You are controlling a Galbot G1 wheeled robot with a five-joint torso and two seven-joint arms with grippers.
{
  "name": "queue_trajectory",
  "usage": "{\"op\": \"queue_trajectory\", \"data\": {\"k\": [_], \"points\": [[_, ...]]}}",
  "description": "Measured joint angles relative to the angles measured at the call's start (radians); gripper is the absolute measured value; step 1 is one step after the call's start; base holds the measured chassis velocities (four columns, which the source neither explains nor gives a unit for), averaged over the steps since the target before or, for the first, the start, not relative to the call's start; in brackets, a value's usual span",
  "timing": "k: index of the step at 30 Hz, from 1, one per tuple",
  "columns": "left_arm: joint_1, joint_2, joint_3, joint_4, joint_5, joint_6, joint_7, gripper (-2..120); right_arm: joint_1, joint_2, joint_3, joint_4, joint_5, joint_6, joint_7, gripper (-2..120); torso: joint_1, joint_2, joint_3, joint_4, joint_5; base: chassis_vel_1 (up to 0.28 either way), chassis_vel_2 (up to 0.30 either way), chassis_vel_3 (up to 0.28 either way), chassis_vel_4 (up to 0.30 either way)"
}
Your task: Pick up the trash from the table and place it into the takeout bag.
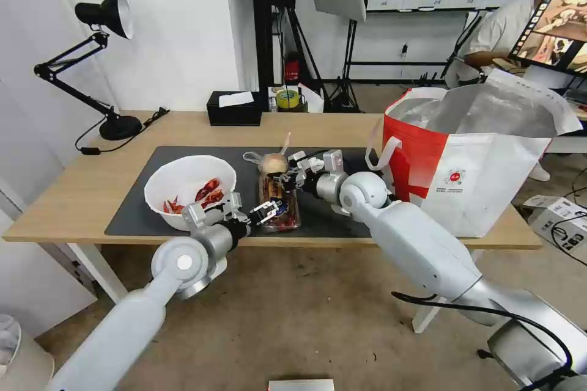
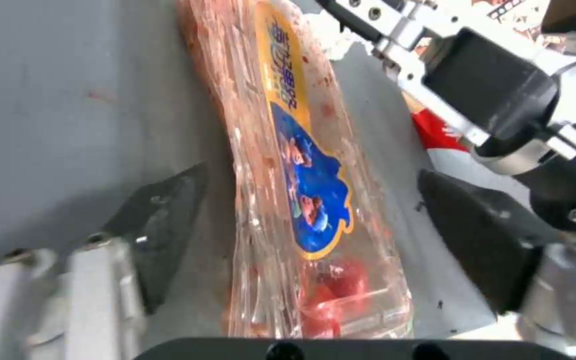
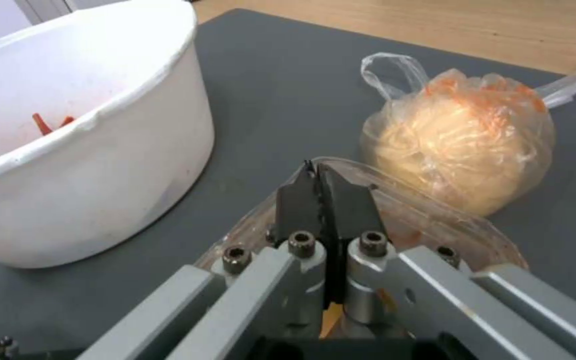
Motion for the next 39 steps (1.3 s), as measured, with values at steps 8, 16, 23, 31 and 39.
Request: {"op": "queue_trajectory", "data": {"k": [8,16,23,31,39], "points": [[0.005,-0.008,0.008,-0.002,0.011,-0.001,0.0,49,0.001,-0.002,0.001,0.001,0.001,0.0,0.0,0,0.0,0.0,0.0,0.0,0.0,0.0,0.0,0.0,0.0],[0.005,-0.008,0.012,-0.001,0.015,-0.002,-0.001,24,0.003,-0.002,0.002,0.001,0.001,0.0,0.001,0,0.0,0.0,0.0,0.0,0.0,0.0,0.0,0.0,0.0],[0.006,-0.006,0.012,0.0,0.015,-0.004,0.0,1,0.003,-0.002,0.004,0.001,0.001,0.0,0.001,0,0.0,0.0,0.0,0.0,0.0,0.0,0.0,0.0,0.0],[0.011,-0.006,0.012,-0.004,0.016,-0.006,0.0,0,-0.006,-0.009,0.023,0.018,0.007,0.001,0.005,0,0.0,0.0,0.0,0.0,0.0,0.0,0.0,0.0,0.0],[0.015,0.001,0.009,-0.011,0.014,-0.007,-0.001,0,-0.053,-0.078,0.075,0.147,0.046,0.028,0.04,0,0.0,0.0,0.0,0.0001,0.0,0.0,0.0,0.0,0.0]]}}
